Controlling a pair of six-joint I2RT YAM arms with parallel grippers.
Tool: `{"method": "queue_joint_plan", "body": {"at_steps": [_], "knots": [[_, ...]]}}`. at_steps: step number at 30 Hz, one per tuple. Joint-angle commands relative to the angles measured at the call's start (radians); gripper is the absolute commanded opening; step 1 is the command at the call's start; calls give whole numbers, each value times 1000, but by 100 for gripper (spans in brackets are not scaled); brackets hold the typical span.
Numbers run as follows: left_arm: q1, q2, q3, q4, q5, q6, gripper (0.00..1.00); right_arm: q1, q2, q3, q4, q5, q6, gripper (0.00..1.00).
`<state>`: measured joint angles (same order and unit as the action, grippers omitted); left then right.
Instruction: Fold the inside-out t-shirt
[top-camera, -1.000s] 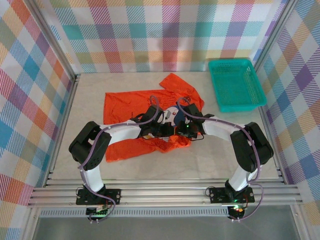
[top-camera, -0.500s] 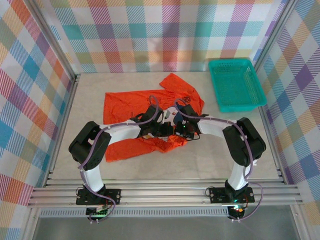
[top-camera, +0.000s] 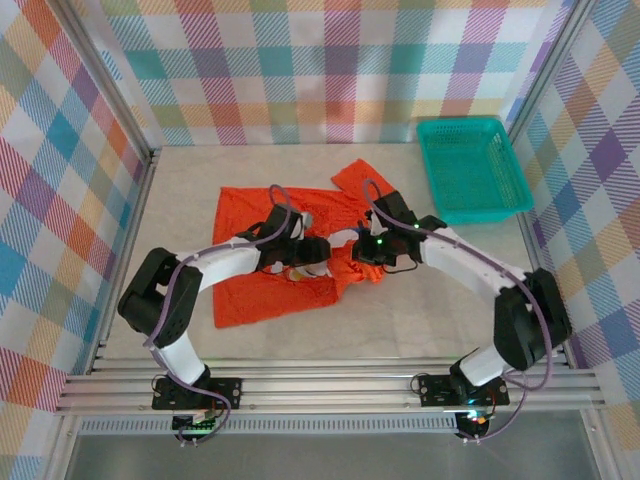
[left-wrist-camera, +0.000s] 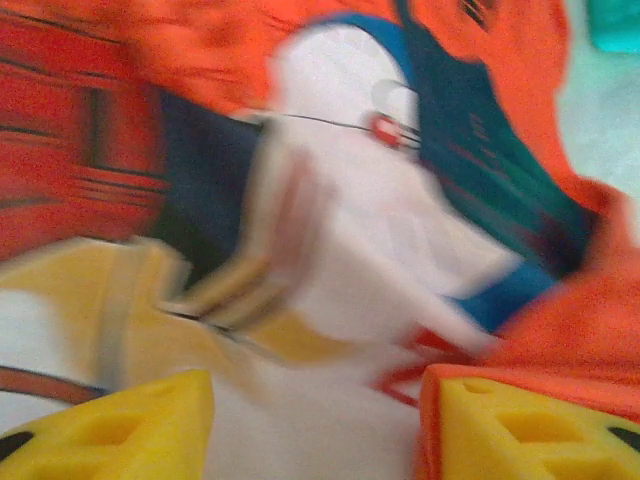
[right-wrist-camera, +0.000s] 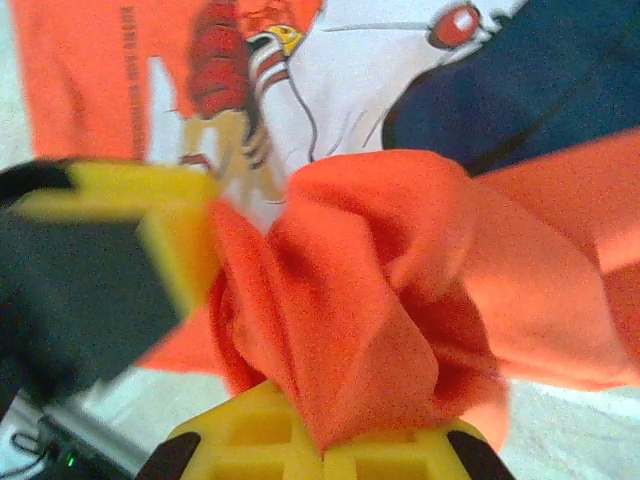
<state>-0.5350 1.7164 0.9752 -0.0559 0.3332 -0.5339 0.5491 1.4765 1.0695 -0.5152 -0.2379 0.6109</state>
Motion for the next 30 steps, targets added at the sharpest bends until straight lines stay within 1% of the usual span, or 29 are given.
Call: {"method": "queue_joint_plan", "body": {"at_steps": [1, 5, 7, 9, 11, 14, 17, 20, 22, 25, 30], "knots": [[85, 58, -72, -36, -30, -17, 55, -31, -102, -58, -90, -98, -87, 0], [147, 100, -93, -26, -47, -26, 57, -73, -183, -141, -130, -145, -118, 0], [160, 119, -95, -16, -47, -30, 61, -83, -212, -188, -133, -163, -131, 0], [166, 143, -85, -28, -60, -28, 61, -86, -246, -237, -143, -166, -138, 0], [172, 177, -65, -62, -70, -17, 60, -98, -282, -276, -167, -158, -145, 0], [206, 213, -49, -100, -100, -13, 54, -144, -346, -319, -222, -120, -146, 0], [273, 196, -70, -108, -120, -23, 52, -204, -406, -332, -278, -86, -138, 0], [346, 137, -93, -129, -152, -21, 52, -251, -439, -314, -295, -103, -90, 0], [383, 97, -100, -141, -166, -9, 52, -266, -464, -308, -273, -117, -64, 0], [406, 58, -84, -173, -183, -3, 52, -271, -490, -304, -229, -191, -51, 0], [406, 34, -75, -181, -136, 1, 52, -272, -566, -358, -65, -434, 3, 0]]}}
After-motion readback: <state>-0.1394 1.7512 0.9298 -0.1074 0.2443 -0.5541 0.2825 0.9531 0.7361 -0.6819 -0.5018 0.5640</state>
